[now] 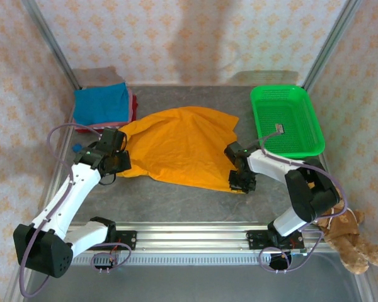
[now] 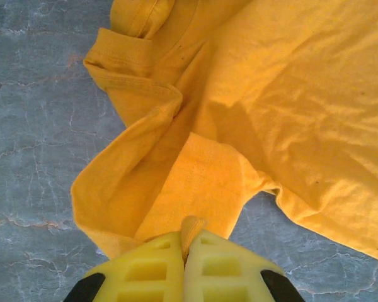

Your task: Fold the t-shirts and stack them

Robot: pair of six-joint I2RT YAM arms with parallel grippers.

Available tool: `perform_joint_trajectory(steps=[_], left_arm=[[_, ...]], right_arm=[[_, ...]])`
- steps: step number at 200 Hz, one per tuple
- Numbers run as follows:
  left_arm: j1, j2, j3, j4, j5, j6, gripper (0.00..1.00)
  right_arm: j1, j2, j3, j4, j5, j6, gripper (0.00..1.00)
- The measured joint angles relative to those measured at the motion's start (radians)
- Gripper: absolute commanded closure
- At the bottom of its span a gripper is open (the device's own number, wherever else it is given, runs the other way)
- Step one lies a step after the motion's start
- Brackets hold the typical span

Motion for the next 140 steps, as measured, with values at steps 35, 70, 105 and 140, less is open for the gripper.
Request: perform_joint_trajectory(steps=[35, 70, 105, 140], left_arm=[[0.000, 0.002, 0.000, 0.000, 0.028, -0.005, 1.00], [-0.001, 0.014, -0.016, 0.008, 0.109, -0.040, 1.00], [-0.039, -0.003, -0.088, 0.039, 0.190, -0.075, 1.00], [-0.239, 0.023, -0.120, 0.108, 0.275, -0.104, 0.77]], right_arm=[[-0.003, -0.012, 0.014, -0.008, 0.019, -0.011, 1.00], [-0.030, -0.188, 0.047, -0.083, 0.097, -0.008, 1.00], [-0.083, -0.433, 0.086, -0.159, 0.200, 0.000, 1.00], [-0.089, -0.562, 0.097, -0.217, 0.252, 0.018, 1.00]])
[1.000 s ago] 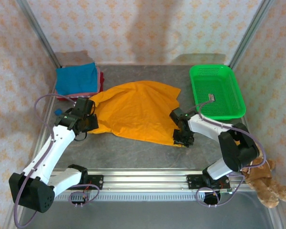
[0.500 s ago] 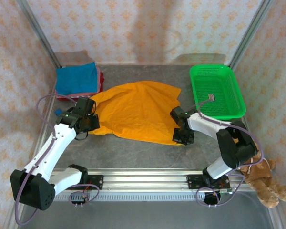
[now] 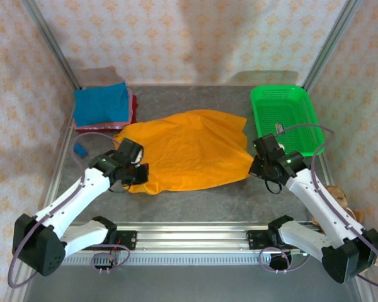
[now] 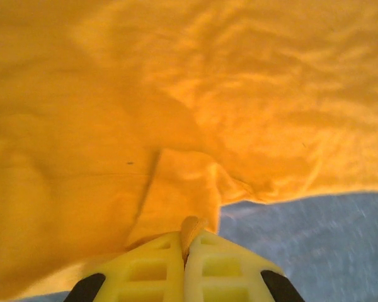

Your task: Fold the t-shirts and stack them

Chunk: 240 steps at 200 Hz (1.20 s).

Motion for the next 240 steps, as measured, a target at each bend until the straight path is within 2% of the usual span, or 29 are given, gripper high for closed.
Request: perform_joint_trajectory(steps=[9, 15, 26, 37, 57, 76, 107, 134, 178, 212, 240], left_arm=[[-0.040, 0.021, -0.009, 0.023, 0.025, -0.008, 0.60], [-0.058, 0.036, -0.018, 0.038, 0.041, -0.012, 0.52], [-0.085, 0.056, -0.034, 0.055, 0.062, -0.023, 0.42], [-0.109, 0.060, -0.041, 0.057, 0.073, -0.035, 0.39], [-0.133, 0.044, -0.039, 0.051, 0.064, -0.040, 0.38], [-0.135, 0.015, -0.026, 0.002, 0.005, -0.042, 0.39], [-0.122, 0.029, 0.015, -0.087, -0.092, -0.053, 0.51], [-0.121, 0.102, 0.018, -0.109, -0.117, -0.048, 0.58], [-0.235, 0.215, 0.074, -0.167, -0.209, -0.042, 0.59], [-0.344, 0.254, 0.095, -0.170, -0.229, -0.051, 0.55], [-0.413, 0.344, 0.124, -0.176, -0.245, -0.053, 0.55]], right_arm=[[-0.002, 0.002, 0.000, -0.010, 0.003, 0.001, 1.00], [-0.002, 0.013, 0.000, -0.014, 0.002, 0.001, 1.00], [-0.002, 0.031, -0.003, -0.013, 0.002, 0.001, 1.00], [-0.002, 0.042, -0.008, -0.013, 0.002, 0.001, 1.00], [-0.002, 0.056, -0.009, -0.013, 0.001, 0.000, 1.00], [-0.002, 0.075, -0.009, -0.012, -0.002, 0.000, 1.00], [-0.002, 0.105, -0.009, -0.004, -0.014, -0.001, 1.00], [-0.002, 0.109, -0.009, 0.003, -0.026, -0.001, 1.00], [-0.002, 0.110, -0.009, 0.008, -0.030, -0.004, 1.00], [-0.002, 0.112, -0.011, 0.017, -0.037, -0.004, 1.00], [-0.002, 0.122, -0.011, 0.021, -0.047, -0.005, 1.00]])
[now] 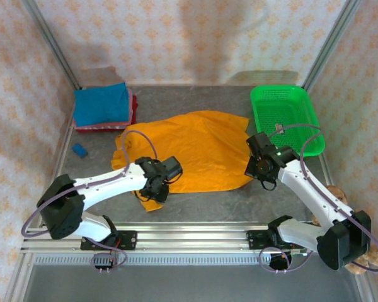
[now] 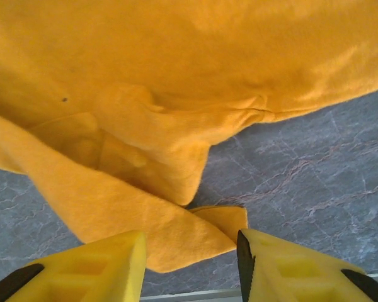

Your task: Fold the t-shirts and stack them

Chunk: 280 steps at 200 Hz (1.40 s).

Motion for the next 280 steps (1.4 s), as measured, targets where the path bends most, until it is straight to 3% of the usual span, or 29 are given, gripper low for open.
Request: perform_joint_trajectory(steps=[69, 229, 254, 280], left_arm=[[-0.150, 0.252, 0.123, -0.043, -0.066, 0.007, 0.60], [-0.156, 0.293, 0.085, -0.066, -0.055, 0.003, 0.70], [-0.156, 0.303, 0.083, -0.063, -0.051, 0.002, 0.78], [-0.156, 0.312, 0.083, -0.061, -0.052, 0.003, 0.97]], right_arm=[[0.000, 0.003, -0.008, 0.000, -0.005, -0.007, 1.00], [0.000, 0.003, -0.010, 0.000, -0.008, -0.007, 1.00], [0.000, 0.003, -0.010, 0.000, -0.008, -0.011, 1.00], [0.000, 0.003, -0.010, 0.000, -0.008, -0.015, 1.00]])
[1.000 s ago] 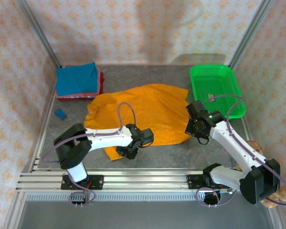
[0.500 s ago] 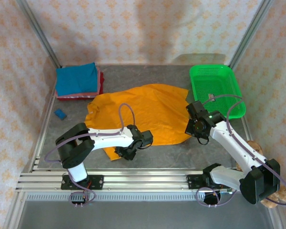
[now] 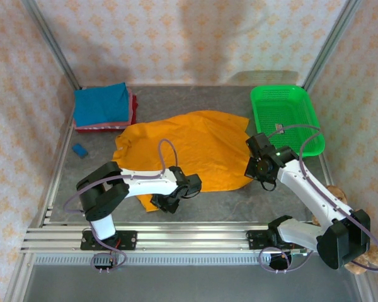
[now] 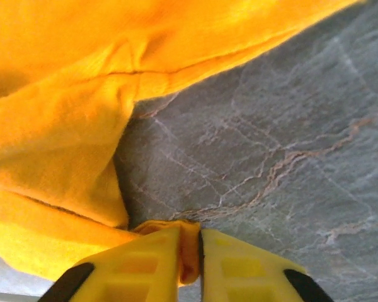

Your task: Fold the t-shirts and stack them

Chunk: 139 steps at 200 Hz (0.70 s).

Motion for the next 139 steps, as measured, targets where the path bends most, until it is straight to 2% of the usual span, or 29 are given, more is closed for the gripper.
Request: perform_joint_trajectory(steps=[7, 34, 52, 77, 108, 139], left_arm=[[0.000, 0.000, 0.001, -0.002, -0.005, -0.002, 1.00], [0.004, -0.011, 0.036, -0.060, -0.062, 0.000, 1.00], [0.039, -0.066, 0.107, -0.137, -0.118, 0.006, 1.00], [0.179, -0.231, 0.295, -0.226, -0.206, 0.049, 1.00], [0.388, -0.447, 0.544, -0.238, -0.285, 0.143, 1.00], [0.503, -0.517, 0.741, -0.243, -0.322, 0.249, 1.00]], right_arm=[[0.000, 0.000, 0.000, 0.000, 0.000, -0.001, 1.00], [0.000, 0.000, 0.011, -0.002, -0.010, -0.008, 1.00], [0.000, -0.001, 0.043, -0.011, -0.024, -0.016, 1.00], [0.000, -0.019, 0.123, -0.022, -0.034, -0.030, 1.00], [0.000, -0.041, 0.266, -0.035, -0.038, -0.037, 1.00], [0.000, -0.041, 0.433, -0.042, -0.037, -0.045, 1.00]])
